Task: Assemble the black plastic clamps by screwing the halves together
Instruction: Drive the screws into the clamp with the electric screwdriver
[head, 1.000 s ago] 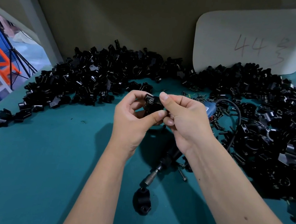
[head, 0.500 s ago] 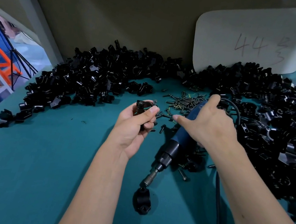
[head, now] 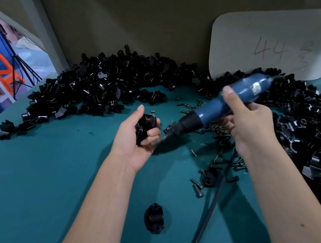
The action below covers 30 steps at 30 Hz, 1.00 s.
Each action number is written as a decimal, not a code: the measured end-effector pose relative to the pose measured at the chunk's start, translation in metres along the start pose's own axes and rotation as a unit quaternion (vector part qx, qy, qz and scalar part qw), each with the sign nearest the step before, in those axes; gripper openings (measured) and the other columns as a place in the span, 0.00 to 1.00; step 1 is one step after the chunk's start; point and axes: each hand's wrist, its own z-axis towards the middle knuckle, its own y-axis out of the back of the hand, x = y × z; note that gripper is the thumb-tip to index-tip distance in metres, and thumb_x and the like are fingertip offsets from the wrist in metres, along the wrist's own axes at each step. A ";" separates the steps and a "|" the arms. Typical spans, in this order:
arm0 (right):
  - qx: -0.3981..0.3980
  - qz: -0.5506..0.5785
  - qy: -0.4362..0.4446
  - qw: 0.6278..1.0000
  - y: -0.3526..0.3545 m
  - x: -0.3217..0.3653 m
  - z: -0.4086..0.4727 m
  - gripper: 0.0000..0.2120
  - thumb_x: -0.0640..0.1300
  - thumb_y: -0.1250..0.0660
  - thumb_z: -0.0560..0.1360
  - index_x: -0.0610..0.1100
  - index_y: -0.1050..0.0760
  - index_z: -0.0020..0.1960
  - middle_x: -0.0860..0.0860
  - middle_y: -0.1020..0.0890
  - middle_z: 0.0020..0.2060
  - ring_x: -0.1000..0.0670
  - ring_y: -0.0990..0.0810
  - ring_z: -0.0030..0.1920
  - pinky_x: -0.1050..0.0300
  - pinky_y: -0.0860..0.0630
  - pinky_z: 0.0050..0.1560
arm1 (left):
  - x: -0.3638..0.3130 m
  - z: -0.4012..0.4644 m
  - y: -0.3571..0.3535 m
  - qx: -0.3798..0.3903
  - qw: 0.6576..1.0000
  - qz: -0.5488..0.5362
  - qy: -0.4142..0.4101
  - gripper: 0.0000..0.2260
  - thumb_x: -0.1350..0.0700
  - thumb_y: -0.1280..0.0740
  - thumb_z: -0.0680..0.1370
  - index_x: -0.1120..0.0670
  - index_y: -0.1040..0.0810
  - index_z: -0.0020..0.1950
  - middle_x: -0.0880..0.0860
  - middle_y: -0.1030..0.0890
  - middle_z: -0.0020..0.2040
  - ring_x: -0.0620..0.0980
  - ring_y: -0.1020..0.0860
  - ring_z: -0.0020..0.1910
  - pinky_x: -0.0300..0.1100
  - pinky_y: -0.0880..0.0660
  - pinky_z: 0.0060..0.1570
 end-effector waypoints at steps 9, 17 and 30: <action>-0.045 0.303 -0.037 0.951 -0.002 0.014 0.000 0.20 0.56 0.27 0.78 0.41 0.24 0.57 0.49 0.17 0.43 0.50 0.14 0.40 0.50 0.15 0.48 | -0.002 -0.006 -0.002 0.007 0.994 0.107 0.013 0.08 0.50 0.34 0.82 0.54 0.25 0.48 0.56 0.22 0.40 0.49 0.27 0.31 0.34 0.39 0.23; -0.032 0.379 -0.022 0.924 -0.002 0.016 -0.002 0.20 0.54 0.27 0.79 0.45 0.29 0.62 0.50 0.22 0.36 0.52 0.23 0.31 0.58 0.24 0.36 | -0.002 -0.010 0.000 0.033 0.914 0.402 0.033 0.08 0.51 0.42 0.84 0.55 0.31 0.53 0.57 0.23 0.31 0.45 0.38 0.21 0.32 0.43 0.17; -0.042 0.333 -0.011 0.942 -0.005 0.016 -0.007 0.20 0.49 0.25 0.76 0.46 0.34 0.57 0.52 0.27 0.32 0.54 0.31 0.27 0.60 0.31 0.28 | 0.007 -0.008 -0.007 0.135 0.811 0.568 0.032 0.04 0.47 0.40 0.71 0.45 0.29 0.42 0.47 0.32 0.27 0.45 0.41 0.23 0.33 0.46 0.24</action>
